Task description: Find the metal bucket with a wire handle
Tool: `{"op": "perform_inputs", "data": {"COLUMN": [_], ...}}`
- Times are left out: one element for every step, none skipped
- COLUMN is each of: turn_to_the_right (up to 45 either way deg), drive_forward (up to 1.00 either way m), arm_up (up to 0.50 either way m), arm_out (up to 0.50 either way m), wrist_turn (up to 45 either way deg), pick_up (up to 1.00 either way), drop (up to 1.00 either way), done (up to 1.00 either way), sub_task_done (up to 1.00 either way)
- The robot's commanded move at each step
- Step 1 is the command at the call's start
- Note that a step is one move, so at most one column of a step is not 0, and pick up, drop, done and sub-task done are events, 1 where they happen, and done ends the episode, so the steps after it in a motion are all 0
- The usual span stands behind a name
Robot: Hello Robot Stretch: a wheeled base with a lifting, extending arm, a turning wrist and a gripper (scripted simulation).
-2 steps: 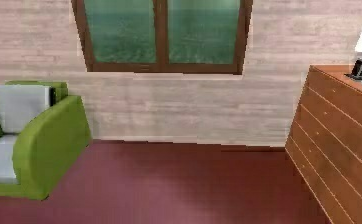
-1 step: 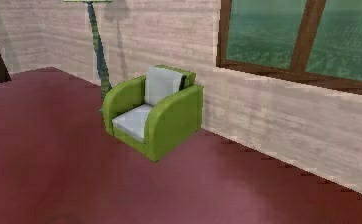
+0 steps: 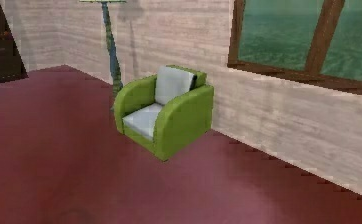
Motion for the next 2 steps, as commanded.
{"op": "perform_inputs", "data": {"turn_to_the_right": [0.0, -39.0], "drive_forward": [0.2, 0.0], "arm_up": [0.0, 0.0], "arm_out": [0.0, 0.0], "wrist_turn": [0.0, 0.0], "pick_up": [0.0, 0.0], "drop": [0.0, 0.0], "done": [0.0, 0.0], "sub_task_done": [0.0, 0.0]}}
